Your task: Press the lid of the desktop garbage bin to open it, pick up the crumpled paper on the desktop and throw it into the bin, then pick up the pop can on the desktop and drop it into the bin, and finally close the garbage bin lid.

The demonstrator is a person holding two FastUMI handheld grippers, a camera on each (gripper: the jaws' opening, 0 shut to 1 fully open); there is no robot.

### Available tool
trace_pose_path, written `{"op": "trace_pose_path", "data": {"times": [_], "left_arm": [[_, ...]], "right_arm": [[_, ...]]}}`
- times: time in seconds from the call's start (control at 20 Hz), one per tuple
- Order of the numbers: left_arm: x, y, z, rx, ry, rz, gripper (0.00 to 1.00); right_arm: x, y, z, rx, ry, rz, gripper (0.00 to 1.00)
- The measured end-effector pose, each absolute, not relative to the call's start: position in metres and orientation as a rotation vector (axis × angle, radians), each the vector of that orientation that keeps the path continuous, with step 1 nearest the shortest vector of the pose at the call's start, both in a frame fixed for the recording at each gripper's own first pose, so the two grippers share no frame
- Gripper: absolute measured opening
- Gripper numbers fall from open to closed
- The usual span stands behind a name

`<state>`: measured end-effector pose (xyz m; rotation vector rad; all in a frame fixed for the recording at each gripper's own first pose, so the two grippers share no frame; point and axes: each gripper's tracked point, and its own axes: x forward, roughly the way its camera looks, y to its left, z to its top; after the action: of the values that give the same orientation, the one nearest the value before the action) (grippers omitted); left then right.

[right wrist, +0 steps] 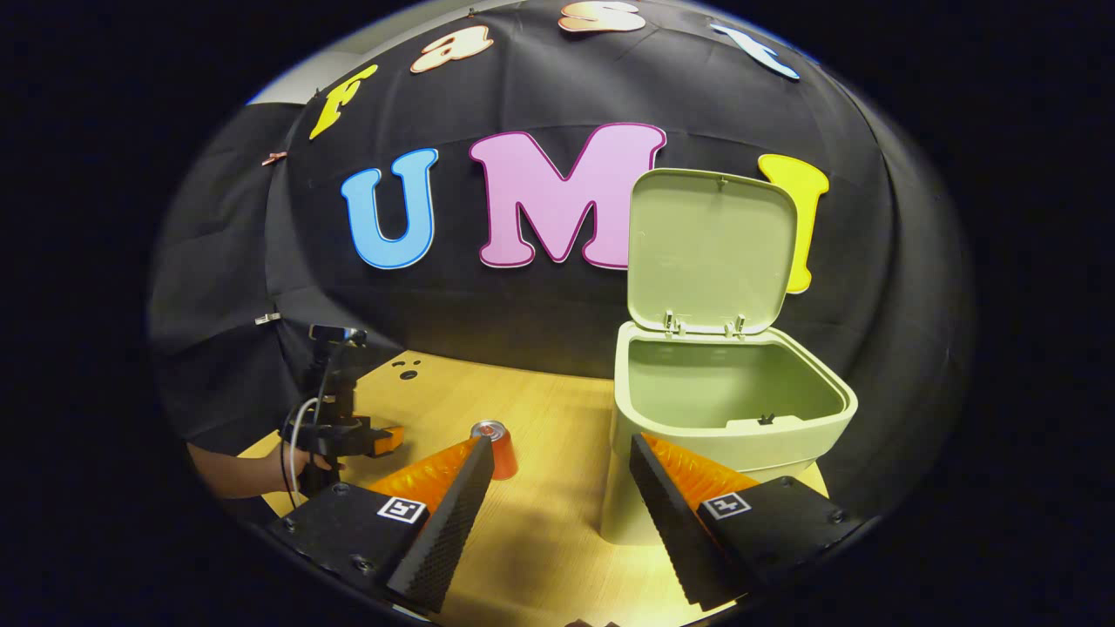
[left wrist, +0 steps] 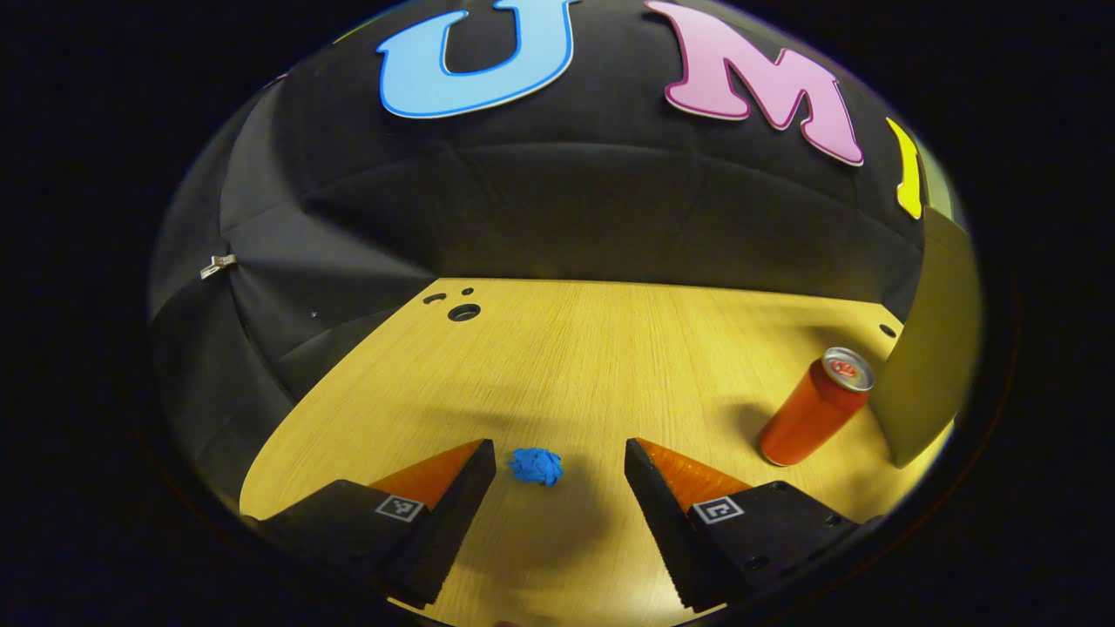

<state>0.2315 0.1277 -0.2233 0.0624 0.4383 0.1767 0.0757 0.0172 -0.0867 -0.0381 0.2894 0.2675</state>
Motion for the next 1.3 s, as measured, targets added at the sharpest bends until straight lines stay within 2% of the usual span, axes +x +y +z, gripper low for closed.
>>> {"op": "trace_pose_path", "data": {"times": [0.55, 0.75, 0.95, 1.05, 1.1, 1.3], "left_arm": [[0.252, 0.146, -0.276, 0.030, 0.540, 0.196, 0.95], [0.256, 0.147, -0.277, 0.006, 0.524, 0.196, 0.89], [0.258, 0.149, -0.278, 0.005, 0.521, 0.199, 0.73], [0.257, 0.149, -0.279, 0.005, 0.521, 0.205, 0.62], [0.256, 0.150, -0.279, 0.002, 0.520, 0.205, 0.51], [0.255, 0.151, -0.278, -0.001, 0.518, 0.216, 0.43]], "right_arm": [[0.075, 0.025, -0.102, -0.069, 0.335, 0.288, 0.98], [0.071, 0.021, -0.100, -0.072, 0.342, 0.278, 0.98], [0.071, 0.018, -0.105, -0.055, 0.348, 0.264, 0.98], [0.070, 0.019, -0.106, -0.044, 0.352, 0.262, 0.98], [0.069, 0.019, -0.106, -0.043, 0.350, 0.262, 0.98], [0.068, 0.018, -0.106, -0.052, 0.339, 0.262, 0.98]]}}
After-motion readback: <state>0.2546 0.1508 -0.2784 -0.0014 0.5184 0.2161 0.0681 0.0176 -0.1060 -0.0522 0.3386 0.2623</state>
